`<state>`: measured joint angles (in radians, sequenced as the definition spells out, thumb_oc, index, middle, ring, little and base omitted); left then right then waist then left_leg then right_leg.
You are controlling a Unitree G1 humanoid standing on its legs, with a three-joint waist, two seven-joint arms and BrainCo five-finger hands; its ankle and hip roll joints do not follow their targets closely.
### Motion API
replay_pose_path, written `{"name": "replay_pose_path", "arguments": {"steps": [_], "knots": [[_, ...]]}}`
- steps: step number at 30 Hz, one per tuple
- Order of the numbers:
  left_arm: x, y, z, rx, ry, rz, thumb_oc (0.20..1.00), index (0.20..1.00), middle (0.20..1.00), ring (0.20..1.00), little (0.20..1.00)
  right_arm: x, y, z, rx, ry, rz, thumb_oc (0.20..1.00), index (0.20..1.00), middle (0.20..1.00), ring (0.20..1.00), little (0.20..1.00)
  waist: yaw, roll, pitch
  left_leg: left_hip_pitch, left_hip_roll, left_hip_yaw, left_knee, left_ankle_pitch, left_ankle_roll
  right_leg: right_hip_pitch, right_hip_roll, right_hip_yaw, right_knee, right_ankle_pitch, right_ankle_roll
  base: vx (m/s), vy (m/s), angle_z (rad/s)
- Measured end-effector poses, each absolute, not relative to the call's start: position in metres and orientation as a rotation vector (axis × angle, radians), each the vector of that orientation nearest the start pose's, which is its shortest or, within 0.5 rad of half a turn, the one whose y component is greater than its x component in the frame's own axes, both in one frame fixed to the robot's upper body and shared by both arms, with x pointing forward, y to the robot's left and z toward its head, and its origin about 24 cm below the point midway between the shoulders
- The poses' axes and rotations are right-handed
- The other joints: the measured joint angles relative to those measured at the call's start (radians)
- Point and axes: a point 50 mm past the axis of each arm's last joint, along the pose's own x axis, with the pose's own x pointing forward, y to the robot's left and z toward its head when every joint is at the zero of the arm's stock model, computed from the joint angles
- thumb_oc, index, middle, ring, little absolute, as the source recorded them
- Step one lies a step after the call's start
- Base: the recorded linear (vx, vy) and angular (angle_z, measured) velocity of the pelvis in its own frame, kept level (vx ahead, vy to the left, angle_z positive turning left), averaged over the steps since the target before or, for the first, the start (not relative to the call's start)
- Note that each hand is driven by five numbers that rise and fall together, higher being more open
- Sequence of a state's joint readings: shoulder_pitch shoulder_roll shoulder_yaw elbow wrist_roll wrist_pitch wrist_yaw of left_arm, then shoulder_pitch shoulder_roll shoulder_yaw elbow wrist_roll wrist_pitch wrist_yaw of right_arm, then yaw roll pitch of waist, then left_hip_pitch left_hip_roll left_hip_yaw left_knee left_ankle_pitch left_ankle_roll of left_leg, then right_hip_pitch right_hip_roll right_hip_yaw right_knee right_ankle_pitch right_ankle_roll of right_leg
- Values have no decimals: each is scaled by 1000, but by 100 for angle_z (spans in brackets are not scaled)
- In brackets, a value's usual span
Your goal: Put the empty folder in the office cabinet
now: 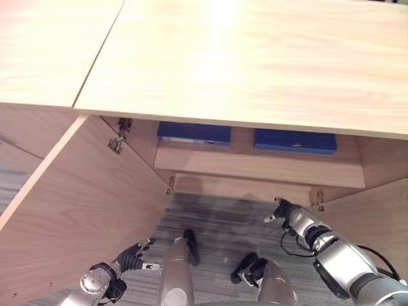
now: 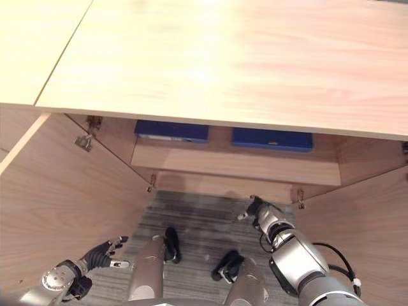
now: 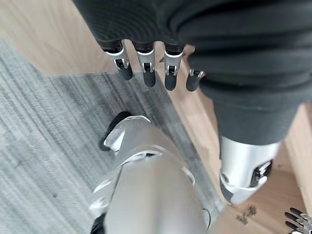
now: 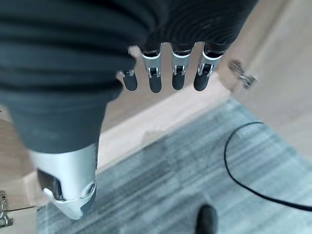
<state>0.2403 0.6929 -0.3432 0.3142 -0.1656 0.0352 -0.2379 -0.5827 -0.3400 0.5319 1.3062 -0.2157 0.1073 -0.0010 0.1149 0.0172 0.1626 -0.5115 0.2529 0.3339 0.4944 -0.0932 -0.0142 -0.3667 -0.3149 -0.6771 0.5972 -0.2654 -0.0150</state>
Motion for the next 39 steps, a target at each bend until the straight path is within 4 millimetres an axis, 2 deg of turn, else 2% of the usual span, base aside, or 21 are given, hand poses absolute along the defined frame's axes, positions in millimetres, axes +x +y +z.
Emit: {"name": "replay_pose_path", "arguments": {"steps": [7, 9, 10, 11, 12, 13, 14, 15, 16, 17, 18, 19, 20, 21, 24, 25, 28, 31, 33, 36, 39], "knots": [[126, 265, -92, 347, 886, -259, 1000, 1000, 1000, 1000, 1000, 234, -228, -106, -890, 983, 260, 1000, 1000, 1000, 1000, 1000, 7, -42, -77, 118, 8, -1, -223, 121, -50, 96, 121, -28, -197, 54, -11, 74, -110, 0], [124, 259, -97, 317, 899, -248, 1000, 1000, 1000, 1000, 1000, 213, -227, -119, -862, 1034, 276, 1000, 1000, 1000, 1000, 1000, 13, -44, -90, 157, 10, -20, -279, 145, -64, 164, 157, -57, -261, 61, -5, 96, -119, 33], [125, 249, -99, 304, 885, -277, 1000, 1000, 1000, 1000, 1000, 191, -226, -131, -825, 1091, 284, 1000, 1000, 1000, 1000, 1000, 17, -54, -114, 174, 12, -46, -308, 162, -73, 199, 176, -92, -295, 63, -9, 126, -116, 49], [126, 242, -100, 297, 880, -304, 1000, 1000, 1000, 1000, 1000, 182, -224, -135, -816, 1113, 296, 1000, 1000, 1000, 1000, 1000, 25, -70, -133, 171, 10, -48, -321, 170, -76, 206, 186, -97, -286, 61, -8, 169, -121, 67], [131, 235, -100, 294, 875, -329, 1000, 1000, 1000, 1000, 1000, 173, -230, -138, -803, 1131, 277, 1000, 1000, 1000, 1000, 1000, 22, -61, -133, 173, 11, -55, -336, 187, -71, 231, 188, -127, -291, 53, 5, 92, -10, 99], [140, 224, -101, 265, 851, -345, 1000, 1000, 1000, 1000, 1000, 155, -235, -144, -767, 1184, 262, 1000, 1000, 1000, 1000, 1000, 18, -48, -133, 172, 10, -74, -329, 198, -70, 288, 208, -175, -329, 59, -2, 114, 8, 121], [143, 218, -101, 253, 837, -353, 1000, 1000, 1000, 1000, 1000, 144, -235, -149, -754, 1222, 265, 1000, 1000, 1000, 1000, 1000, 19, -45, -136, 180, 7, -65, -338, 197, -49, 305, 208, -175, -331, 59, -4, 100, 40, 163], [141, 206, -103, 236, 833, -399, 1000, 1000, 1000, 1000, 1000, 124, -232, -156, -701, 1277, 256, 1000, 1000, 1000, 1000, 1000, 9, -46, -151, 203, 11, 10, -352, 148, 32, 338, 203, -142, -329, 57, -3, 77, 64, 136], [142, 202, -104, 237, 832, -421, 1000, 1000, 1000, 1000, 1000, 121, -232, -157, -677, 1286, 248, 1000, 1000, 1000, 1000, 1000, -1, -55, -155, 213, 11, 47, -352, 119, 54, 349, 196, -123, -330, 58, -5, 116, 104, 158], [138, 199, -106, 240, 847, -449, 1000, 1000, 1000, 1000, 1000, 120, -234, -157, -635, 1289, 211, 1000, 1000, 1000, 1000, 1000, -14, -59, -159, 233, 10, 110, -324, 108, 54, 358, 181, -69, -351, 33, -1, 90, 88, 92], [133, 198, -110, 234, 872, -450, 1000, 1000, 1000, 1000, 1000, 124, -237, -155, -635, 1281, 197, 1000, 1000, 1000, 1000, 1000, -11, -32, -160, 238, 23, 123, -315, 127, 35, 372, 189, -69, -355, 34, 13, 94, 92, 60], [130, 199, -113, 238, 891, -450, 1000, 1000, 1000, 1000, 1000, 120, -237, -156, -623, 1288, 192, 1000, 1000, 1000, 1000, 1000, -9, -30, -160, 239, 22, 128, -303, 126, 30, 382, 185, -77, -355, 33, 19, 46, 72, 21], [118, 202, -120, 238, 951, -442, 1000, 1000, 1000, 1000, 1000, 110, -230, -160, -570, 1301, 199, 1000, 1000, 1000, 1000, 1000, -9, -16, -178, 260, 17, 124, -294, 166, 27, 408, 178, -80, -351, 26, 42, 39, 166, 14], [114, 203, -122, 236, 967, -439, 1000, 1000, 1000, 1000, 1000, 102, -226, -163, -548, 1319, 207, 1000, 1000, 1000, 1000, 1000, -10, -21, -193, 261, 9, 126, -294, 176, 11, 411, 167, -82, -349, 25, 50, 4, 182, 22], [112, 205, -125, 248, 987, -430, 1000, 1000, 1000, 1000, 1000, 90, -214, -168, -478, 1345, 215, 1000, 1000, 1000, 1000, 1000, -23, -32, -202, 270, -25, 124, -325, 187, 9, 421, 156, -89, -352, 39, 70, -25, 114, 16], [110, 207, -126, 252, 996, -426, 1000, 1000, 1000, 1000, 1000, 86, -207, -170, -451, 1356, 227, 1000, 1000, 1000, 1000, 1000, -28, -53, -196, 272, -36, 123, -330, 191, 13, 418, 158, -74, -366, 44, 75, -72, 156, 12], [108, 214, -130, 246, 1023, -374, 1000, 1000, 1000, 1000, 1000, 83, -204, -171, -437, 1361, 230, 1000, 1000, 1000, 1000, 1000, -26, -73, -199, 276, -43, 109, -353, 202, 15, 435, 196, -37, -436, 62, 78, -86, 196, 17], [107, 214, -136, 234, 1052, -334, 1000, 1000, 1000, 1000, 1000, 83, -207, -171, -431, 1359, 215, 1000, 1000, 1000, 1000, 1000, -26, -75, -200, 298, -79, 86, -449, 223, 4, 440, 189, -65, -462, 82, 81, -53, 260, 28], [91, 215, -146, 245, 1130, -321, 1000, 1000, 1000, 1000, 1000, 79, -209, -171, -429, 1368, 210, 1000, 1000, 1000, 1000, 1000, -24, -69, -200, 310, -109, 69, -476, 226, 7, 456, 174, -80, -470, 96, 94, -17, 194, 23], [83, 215, -152, 277, 1162, -324, 1000, 1000, 1000, 1000, 1000, 76, -210, -171, -419, 1377, 201, 1000, 1000, 1000, 1000, 1000, -29, -52, -204, 320, -147, 60, -520, 251, 32, 469, 164, -80, -477, 119, 105, -23, 125, 20], [79, 222, -155, 311, 1196, -297, 1000, 1000, 1000, 1000, 1000, 77, -209, -171, -380, 1375, 172, 1000, 1000, 1000, 1000, 1000, -53, -57, -210, 326, -194, 14, -569, 278, 59, 480, 151, -77, -485, 124, 101, -6, 139, 63]]}}
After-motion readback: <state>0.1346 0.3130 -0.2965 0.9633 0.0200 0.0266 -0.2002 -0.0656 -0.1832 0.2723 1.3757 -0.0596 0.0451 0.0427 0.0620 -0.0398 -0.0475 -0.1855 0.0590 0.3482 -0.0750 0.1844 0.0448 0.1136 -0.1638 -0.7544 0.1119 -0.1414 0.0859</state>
